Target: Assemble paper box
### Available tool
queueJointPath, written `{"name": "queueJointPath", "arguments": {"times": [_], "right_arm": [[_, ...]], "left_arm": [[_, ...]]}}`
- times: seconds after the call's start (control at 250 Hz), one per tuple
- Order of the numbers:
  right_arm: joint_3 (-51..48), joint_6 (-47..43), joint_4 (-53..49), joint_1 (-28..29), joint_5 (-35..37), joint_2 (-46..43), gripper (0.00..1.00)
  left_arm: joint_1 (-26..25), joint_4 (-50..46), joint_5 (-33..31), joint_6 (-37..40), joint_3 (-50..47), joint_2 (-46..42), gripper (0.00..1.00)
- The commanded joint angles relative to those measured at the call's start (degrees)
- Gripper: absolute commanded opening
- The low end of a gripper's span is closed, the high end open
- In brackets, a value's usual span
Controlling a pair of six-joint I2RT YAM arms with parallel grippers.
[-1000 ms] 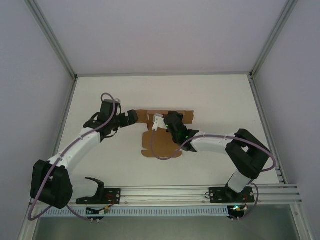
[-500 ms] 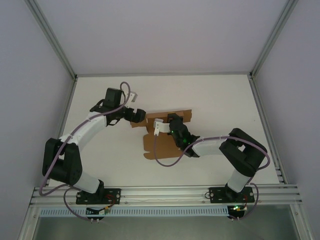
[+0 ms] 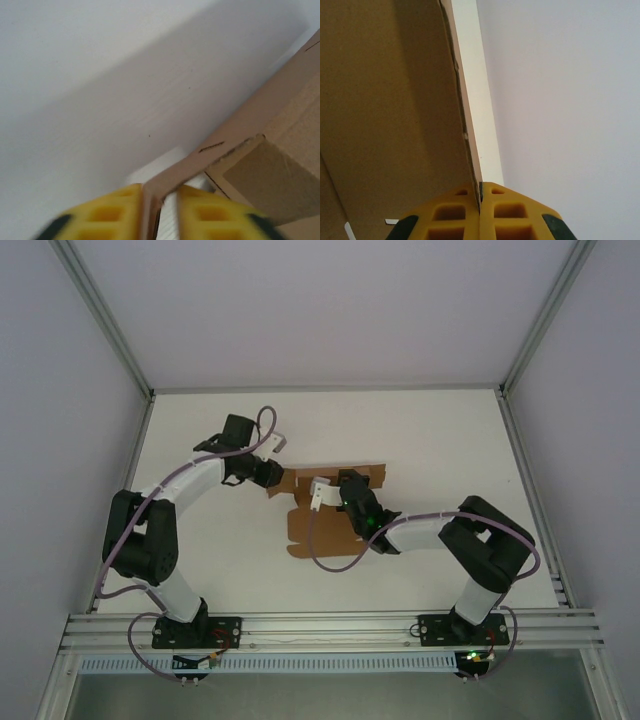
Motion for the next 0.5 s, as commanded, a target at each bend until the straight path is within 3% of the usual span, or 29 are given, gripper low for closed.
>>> {"name": "queueJointPath", "arguments": {"times": [0.0,0.499], "right_arm": [[1.5,3.3,-0.1,-0.3,1.2,-0.3,0.00],[3.3,8.8,-1.4,0.1,2.8,3.2,0.00]], "left_arm": [[-1.4,0.2,0.1,-2.0,-2.7,-3.6,0.00],[-10.0,12.1,-0.4,-13.1,-12.7,-10.5,0.00]]}}
